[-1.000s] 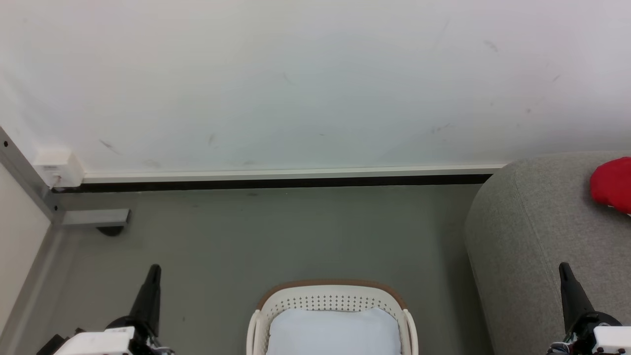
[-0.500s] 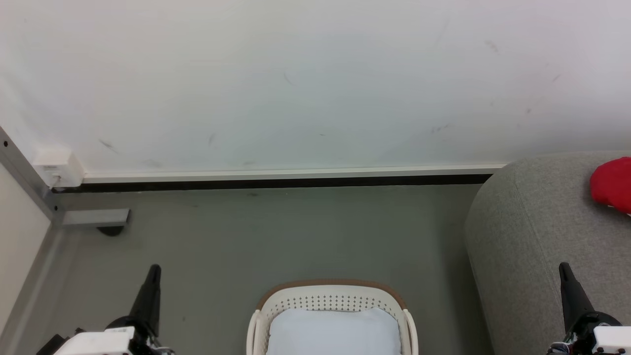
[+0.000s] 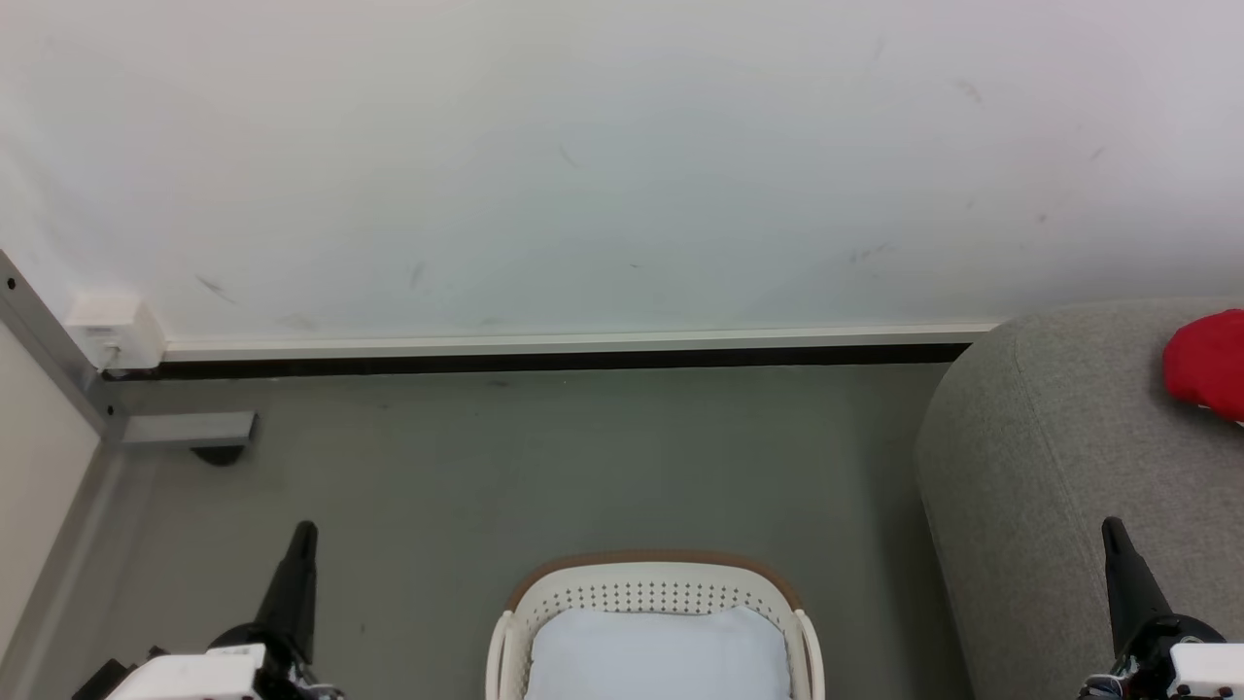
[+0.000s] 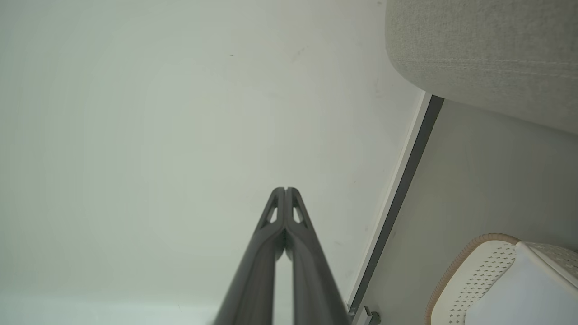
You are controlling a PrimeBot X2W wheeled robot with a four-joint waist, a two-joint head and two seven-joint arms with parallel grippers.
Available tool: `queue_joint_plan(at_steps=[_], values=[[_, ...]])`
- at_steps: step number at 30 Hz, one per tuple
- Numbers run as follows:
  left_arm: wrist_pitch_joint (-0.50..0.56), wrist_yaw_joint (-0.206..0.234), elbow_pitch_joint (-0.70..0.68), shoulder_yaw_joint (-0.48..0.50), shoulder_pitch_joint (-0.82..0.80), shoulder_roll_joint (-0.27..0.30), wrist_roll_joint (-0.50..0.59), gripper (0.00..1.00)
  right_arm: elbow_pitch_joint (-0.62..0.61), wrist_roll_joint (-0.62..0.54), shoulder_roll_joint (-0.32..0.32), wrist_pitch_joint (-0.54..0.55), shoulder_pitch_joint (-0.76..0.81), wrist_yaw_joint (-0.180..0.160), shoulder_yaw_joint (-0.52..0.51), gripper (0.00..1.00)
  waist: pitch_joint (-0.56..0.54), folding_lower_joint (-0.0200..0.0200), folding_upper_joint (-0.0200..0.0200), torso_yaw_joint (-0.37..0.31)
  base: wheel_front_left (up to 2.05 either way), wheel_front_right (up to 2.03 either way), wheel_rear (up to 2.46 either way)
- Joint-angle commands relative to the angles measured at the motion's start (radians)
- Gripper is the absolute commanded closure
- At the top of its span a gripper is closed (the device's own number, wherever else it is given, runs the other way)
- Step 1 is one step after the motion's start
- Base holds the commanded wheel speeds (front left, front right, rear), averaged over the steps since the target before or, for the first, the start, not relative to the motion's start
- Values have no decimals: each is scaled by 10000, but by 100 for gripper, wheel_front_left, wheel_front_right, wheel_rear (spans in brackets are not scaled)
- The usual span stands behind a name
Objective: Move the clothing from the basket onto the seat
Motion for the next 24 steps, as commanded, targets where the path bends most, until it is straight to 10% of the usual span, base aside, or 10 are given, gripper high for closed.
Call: queue_joint_plan(at_steps=[1, 24], values=[[35, -40, -36, 19, -88, 69, -141, 100, -51, 7, -78, 41, -125, -21, -41, 100, 0, 0, -1, 0, 0, 0, 0], [34, -40, -36, 18, -87, 69, -141, 100, -51, 8, -78, 40, -126, -21, -40, 100, 0, 0, -1, 0, 0, 0, 0]])
